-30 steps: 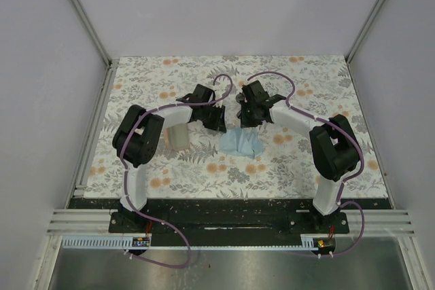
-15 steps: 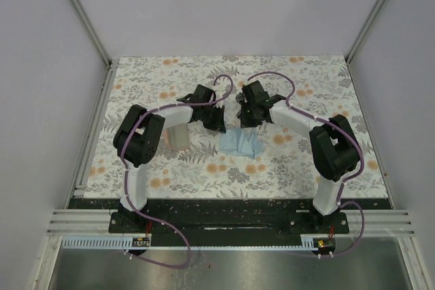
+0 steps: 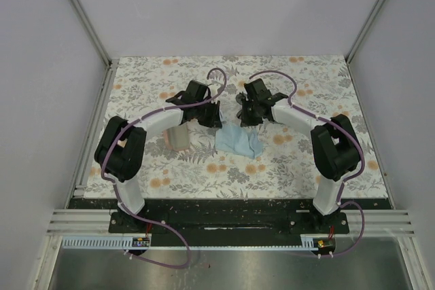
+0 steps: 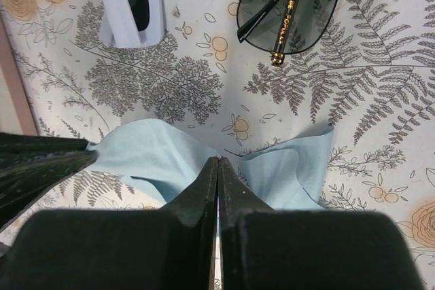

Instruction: Organize the sunglasses

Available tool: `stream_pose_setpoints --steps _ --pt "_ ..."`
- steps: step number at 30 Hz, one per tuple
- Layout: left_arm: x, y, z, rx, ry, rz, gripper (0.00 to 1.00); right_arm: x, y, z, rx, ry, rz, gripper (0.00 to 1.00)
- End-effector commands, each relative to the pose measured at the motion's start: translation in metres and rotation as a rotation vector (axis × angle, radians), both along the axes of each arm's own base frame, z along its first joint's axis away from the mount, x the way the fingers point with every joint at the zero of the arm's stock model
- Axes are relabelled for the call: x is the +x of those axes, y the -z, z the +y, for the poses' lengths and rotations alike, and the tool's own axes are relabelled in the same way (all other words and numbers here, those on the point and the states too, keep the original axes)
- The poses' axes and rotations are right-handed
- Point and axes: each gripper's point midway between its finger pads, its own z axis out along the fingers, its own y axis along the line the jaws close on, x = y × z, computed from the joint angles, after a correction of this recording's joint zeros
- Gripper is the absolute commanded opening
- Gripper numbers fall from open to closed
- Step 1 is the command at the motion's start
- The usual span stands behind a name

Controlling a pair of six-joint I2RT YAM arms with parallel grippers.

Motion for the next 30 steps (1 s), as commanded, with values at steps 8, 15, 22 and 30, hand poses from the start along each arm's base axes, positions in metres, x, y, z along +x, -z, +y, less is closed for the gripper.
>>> stream_pose_setpoints --steps 8,15,22,30 --pt "0.002 -0.050 0.016 -0.011 -0.061 -0.125 0.00 0.013 -0.073 0.021 0.153 -0.034 -0.115 0.00" --pt "-0.007 -0.059 0.023 -0.016 -0.084 -0.133 0.00 0.006 -0.085 0.023 0.187 -0.038 -0.123 0.00" --pt "-0.017 -0.047 0.023 -0.033 -0.105 -0.082 0.00 -0.005 -0.075 0.035 0.259 -0.068 -0.067 0.00" --pt "-0.020 -0.023 0.031 -0.027 -0.167 -0.056 0.00 -0.003 -0.059 0.048 0.231 -0.105 -0.053 0.00"
